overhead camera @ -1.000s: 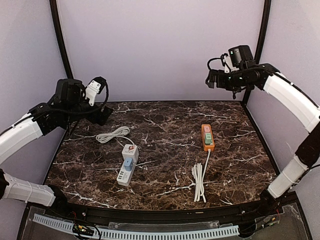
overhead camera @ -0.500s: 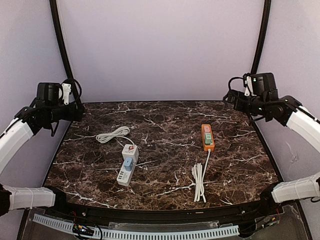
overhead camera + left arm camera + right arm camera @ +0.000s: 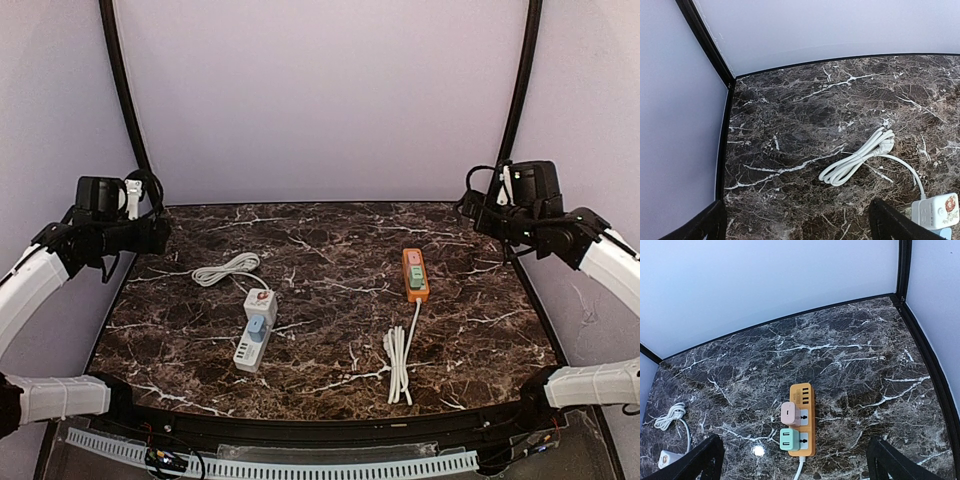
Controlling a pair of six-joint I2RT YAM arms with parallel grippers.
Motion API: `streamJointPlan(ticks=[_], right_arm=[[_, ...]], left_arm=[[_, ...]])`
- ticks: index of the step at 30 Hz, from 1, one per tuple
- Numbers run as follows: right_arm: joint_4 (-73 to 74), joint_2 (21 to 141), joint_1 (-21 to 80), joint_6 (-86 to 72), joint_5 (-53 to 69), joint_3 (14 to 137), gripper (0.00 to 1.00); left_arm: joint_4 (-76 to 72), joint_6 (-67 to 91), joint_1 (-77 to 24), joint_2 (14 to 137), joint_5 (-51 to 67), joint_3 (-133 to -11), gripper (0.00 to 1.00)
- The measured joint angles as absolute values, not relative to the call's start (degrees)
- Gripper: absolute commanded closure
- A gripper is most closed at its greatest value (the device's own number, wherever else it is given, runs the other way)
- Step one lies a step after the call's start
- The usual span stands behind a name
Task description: Insert the plug
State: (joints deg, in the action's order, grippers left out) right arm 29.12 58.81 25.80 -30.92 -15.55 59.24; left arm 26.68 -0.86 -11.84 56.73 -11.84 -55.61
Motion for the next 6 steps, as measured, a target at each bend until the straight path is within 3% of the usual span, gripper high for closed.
streamJointPlan(ticks=[6], right_arm=[[28.6,58.7,25.8,-31.4,-15.8,59.0,0.01]], left_arm=[[26.5,-0.8,-11.8,56.0,-11.3,-55.0,0.01]])
